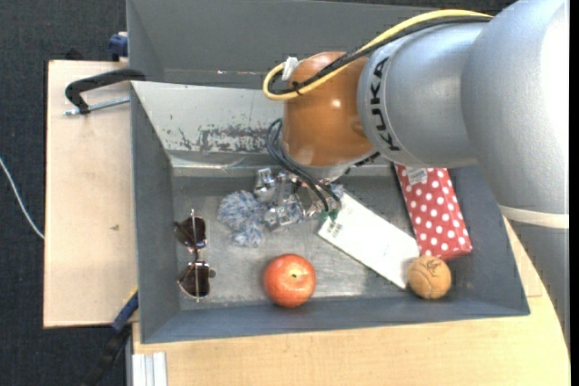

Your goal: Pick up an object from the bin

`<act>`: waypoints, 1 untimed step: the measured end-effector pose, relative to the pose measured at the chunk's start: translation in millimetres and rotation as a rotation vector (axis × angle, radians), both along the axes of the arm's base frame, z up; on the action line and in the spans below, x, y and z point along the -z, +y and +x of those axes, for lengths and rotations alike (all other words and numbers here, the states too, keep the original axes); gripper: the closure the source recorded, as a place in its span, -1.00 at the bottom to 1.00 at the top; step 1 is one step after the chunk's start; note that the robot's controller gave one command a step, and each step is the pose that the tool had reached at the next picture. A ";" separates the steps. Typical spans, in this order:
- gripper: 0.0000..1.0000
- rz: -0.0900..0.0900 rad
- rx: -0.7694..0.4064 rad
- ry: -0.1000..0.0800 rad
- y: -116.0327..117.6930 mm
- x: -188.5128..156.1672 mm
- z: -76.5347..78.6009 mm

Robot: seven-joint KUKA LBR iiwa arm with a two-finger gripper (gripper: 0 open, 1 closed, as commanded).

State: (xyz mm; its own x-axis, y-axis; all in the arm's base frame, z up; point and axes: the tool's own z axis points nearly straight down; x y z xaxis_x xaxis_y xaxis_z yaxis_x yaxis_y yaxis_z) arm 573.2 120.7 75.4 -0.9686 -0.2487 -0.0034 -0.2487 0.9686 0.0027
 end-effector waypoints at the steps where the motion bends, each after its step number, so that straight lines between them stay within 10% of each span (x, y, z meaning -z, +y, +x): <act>1: 1.00 0.000 0.000 0.000 0.1 -1.1 -0.3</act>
Offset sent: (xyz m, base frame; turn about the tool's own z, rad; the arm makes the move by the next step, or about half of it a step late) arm 0.0002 0.0000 0.1239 0.0000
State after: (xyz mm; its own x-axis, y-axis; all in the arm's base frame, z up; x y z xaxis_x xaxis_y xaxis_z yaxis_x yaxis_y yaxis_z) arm 573.0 120.8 76.5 -0.9686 -0.2487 -0.0036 -0.2487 0.9686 0.0024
